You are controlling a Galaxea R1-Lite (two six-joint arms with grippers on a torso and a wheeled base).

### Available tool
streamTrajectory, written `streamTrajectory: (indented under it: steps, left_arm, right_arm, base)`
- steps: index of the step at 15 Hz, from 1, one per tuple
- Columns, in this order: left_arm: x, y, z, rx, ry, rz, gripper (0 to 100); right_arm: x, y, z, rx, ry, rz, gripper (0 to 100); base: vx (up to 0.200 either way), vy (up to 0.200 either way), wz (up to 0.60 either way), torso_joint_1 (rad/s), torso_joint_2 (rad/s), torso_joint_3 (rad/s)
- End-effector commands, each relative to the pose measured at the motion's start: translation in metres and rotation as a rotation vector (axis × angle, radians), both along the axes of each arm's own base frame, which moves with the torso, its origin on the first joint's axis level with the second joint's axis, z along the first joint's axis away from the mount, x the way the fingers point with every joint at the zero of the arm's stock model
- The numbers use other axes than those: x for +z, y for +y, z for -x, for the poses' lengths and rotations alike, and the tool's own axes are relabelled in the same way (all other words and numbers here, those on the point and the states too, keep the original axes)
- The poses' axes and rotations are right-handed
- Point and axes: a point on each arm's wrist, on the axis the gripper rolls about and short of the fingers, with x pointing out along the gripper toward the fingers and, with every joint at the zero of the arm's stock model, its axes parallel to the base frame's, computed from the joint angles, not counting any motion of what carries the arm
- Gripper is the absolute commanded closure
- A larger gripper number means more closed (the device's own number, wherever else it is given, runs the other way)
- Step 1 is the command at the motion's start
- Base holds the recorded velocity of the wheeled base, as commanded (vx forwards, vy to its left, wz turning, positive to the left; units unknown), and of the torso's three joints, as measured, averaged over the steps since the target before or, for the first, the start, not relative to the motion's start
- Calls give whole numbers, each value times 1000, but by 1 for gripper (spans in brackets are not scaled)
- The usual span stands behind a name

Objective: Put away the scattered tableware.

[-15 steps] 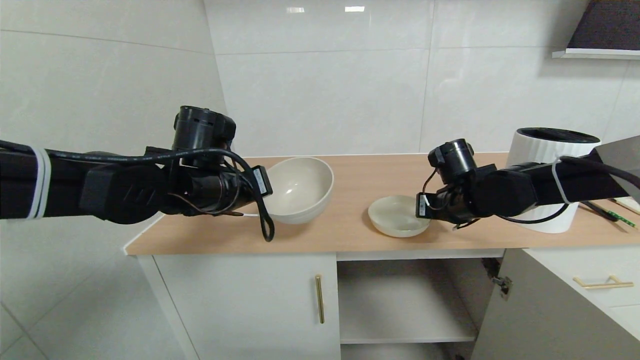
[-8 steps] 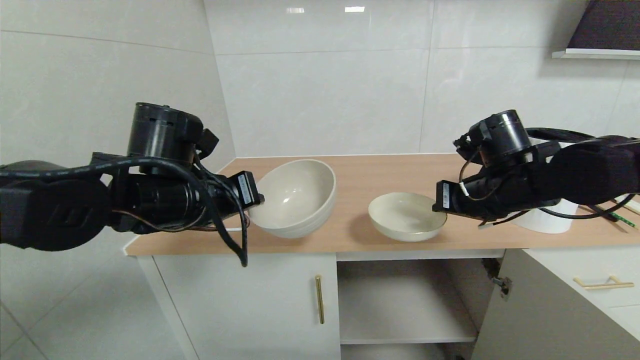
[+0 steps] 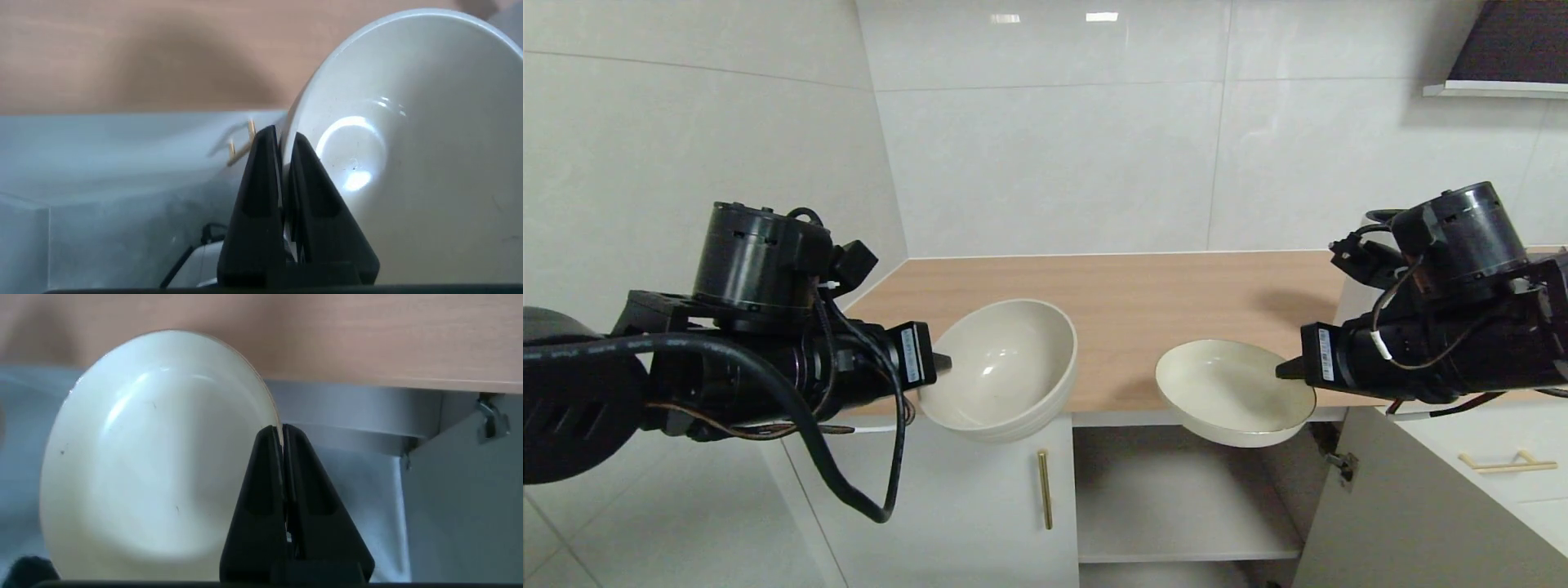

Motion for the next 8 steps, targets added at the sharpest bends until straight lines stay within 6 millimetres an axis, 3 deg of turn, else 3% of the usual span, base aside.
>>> streamTrajectory:
  steps: [1,3,8]
  left_arm:
    - [-5,-3,-1,-7,18,-9,100]
    - [-7,-3,-2,-5,21,-11,100]
    - [-8,-5,-3,-11,23,-12,100]
  right_arm:
    - [4,-3,8,7,-14,-1,100]
    - [-1,-2,7,15,0,8,100]
    - [-14,1,0,32,37,43,100]
  base:
    - [-200,0,0,2,2,2]
    - [-200,0,0,10,2,5]
    - [0,0,0,0,0,0]
